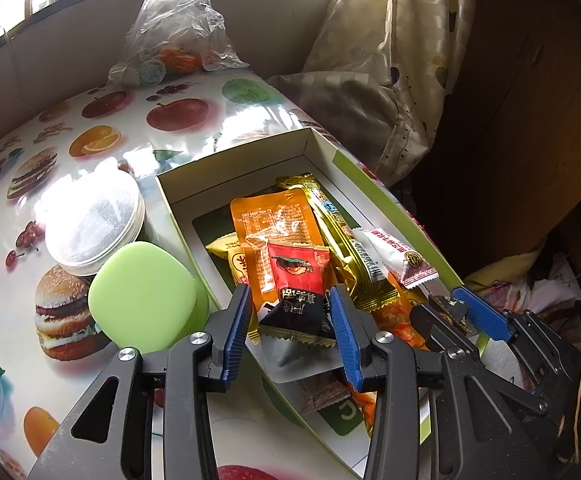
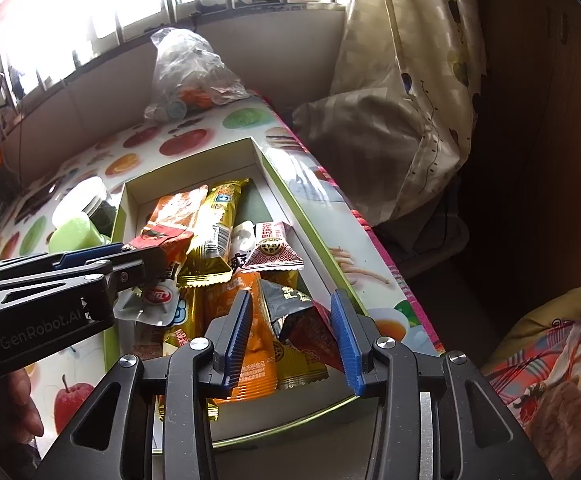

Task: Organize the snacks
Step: 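Lower both candies into the box and open both grippers, then withdraw both open grippers away from the box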

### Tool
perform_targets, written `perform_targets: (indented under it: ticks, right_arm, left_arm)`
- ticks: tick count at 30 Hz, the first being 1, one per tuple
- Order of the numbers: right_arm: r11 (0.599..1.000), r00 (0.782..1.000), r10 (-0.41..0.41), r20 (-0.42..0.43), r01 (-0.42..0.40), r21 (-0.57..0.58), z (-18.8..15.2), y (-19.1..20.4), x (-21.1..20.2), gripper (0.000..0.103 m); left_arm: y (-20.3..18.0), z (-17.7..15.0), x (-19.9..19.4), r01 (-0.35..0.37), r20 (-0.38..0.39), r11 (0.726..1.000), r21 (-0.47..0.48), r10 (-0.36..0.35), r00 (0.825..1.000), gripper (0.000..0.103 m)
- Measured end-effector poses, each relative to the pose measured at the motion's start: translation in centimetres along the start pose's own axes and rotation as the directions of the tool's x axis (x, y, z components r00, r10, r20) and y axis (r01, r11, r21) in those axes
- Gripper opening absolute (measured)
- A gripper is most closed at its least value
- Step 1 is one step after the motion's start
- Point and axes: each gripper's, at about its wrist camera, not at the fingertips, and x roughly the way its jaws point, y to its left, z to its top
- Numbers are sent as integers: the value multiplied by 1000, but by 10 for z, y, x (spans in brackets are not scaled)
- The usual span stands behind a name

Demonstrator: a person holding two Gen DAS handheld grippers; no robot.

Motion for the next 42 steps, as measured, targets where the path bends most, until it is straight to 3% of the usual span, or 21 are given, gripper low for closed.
perform_targets:
  ticks: [5, 9, 30, 42]
  right_arm:
    - [1000, 1000, -2, 3, 2, 3, 0, 0, -1, 45]
    - [1000, 1000, 4, 14, -5, 11, 0, -1, -5, 48]
    - [999, 997, 6, 79, -9, 31, -17, 10, -54, 54]
    - [1000, 998, 2, 64, -3, 11, -57, 27, -79, 55]
  left_arm:
    - [-2, -1, -3, 1, 6, 1000, 6, -1, 1000, 42]
    - [-2, -2, -8, -9, 20, 1000, 9, 8, 1000, 50]
    - [-9, -43, -76, -101, 184, 992, 69, 87, 979, 50]
    - [-4, -97, -88, -119, 145, 990, 73, 108, 984, 51]
